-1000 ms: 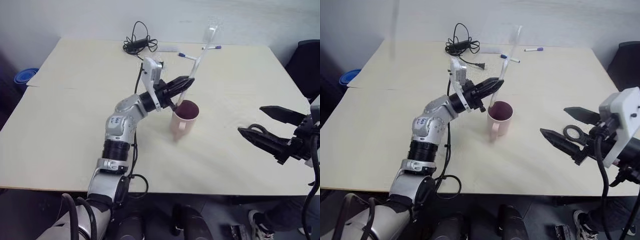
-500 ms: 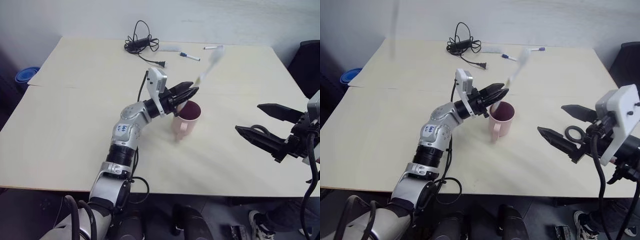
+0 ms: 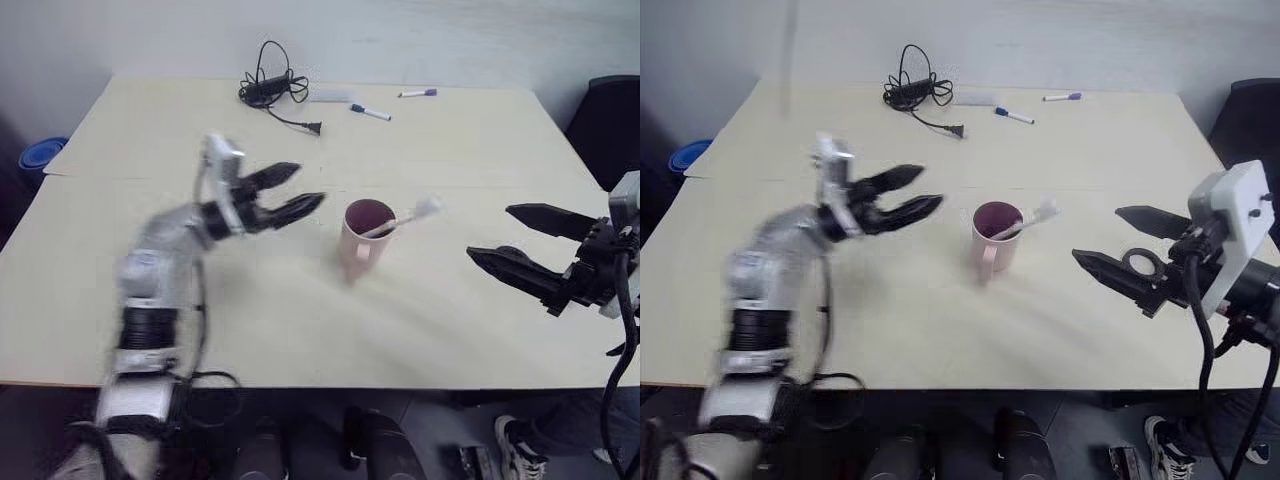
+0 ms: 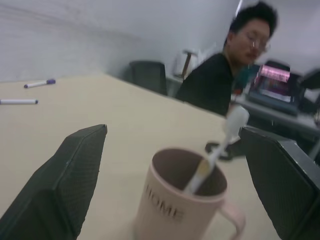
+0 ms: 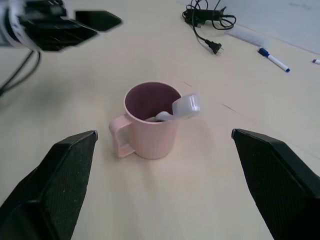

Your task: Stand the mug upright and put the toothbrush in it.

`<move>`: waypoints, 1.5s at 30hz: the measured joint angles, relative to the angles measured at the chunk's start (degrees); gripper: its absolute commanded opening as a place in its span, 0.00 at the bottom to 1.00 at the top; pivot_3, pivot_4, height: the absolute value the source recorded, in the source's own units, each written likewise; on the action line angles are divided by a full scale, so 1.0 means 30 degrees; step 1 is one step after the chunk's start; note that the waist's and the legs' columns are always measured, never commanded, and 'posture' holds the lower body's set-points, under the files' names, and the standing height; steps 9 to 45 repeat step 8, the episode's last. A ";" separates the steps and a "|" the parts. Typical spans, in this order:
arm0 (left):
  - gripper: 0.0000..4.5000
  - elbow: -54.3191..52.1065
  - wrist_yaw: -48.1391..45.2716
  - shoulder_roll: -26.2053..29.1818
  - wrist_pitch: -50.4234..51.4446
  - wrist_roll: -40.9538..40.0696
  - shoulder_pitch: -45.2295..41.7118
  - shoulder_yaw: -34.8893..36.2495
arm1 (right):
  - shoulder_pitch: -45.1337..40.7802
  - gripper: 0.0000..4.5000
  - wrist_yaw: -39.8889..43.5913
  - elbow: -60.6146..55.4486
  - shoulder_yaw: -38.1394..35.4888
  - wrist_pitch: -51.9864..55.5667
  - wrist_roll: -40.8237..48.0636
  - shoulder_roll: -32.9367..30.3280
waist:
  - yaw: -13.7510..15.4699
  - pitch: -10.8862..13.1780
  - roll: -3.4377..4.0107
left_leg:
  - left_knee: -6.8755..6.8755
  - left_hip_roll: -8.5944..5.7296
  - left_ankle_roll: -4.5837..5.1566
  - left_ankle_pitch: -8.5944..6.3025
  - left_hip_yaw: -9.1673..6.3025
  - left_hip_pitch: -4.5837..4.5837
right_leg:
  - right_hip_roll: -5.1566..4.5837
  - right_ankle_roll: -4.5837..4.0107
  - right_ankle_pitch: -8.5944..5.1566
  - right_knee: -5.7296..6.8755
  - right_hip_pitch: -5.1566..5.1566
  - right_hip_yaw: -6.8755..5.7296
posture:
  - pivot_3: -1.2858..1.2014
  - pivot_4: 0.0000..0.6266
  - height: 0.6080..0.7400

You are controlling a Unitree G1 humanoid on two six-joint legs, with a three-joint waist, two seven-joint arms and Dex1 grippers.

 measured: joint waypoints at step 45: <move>0.99 -0.0318 -1.0365 0.9880 -0.2532 0.0750 0.0928 -0.0654 | 0.0709 1.00 0.5322 0.2103 0.0764 -0.0320 -0.2629 -0.1065 | 0.0424 -0.0001 0.0052 | -0.0050 -0.0047 0.0046 -0.0023 0.0040 0.0019 | -0.0046 0.0007 0.0003 -0.0169 0.0020 0.0006 | 0.52 0.24 1.00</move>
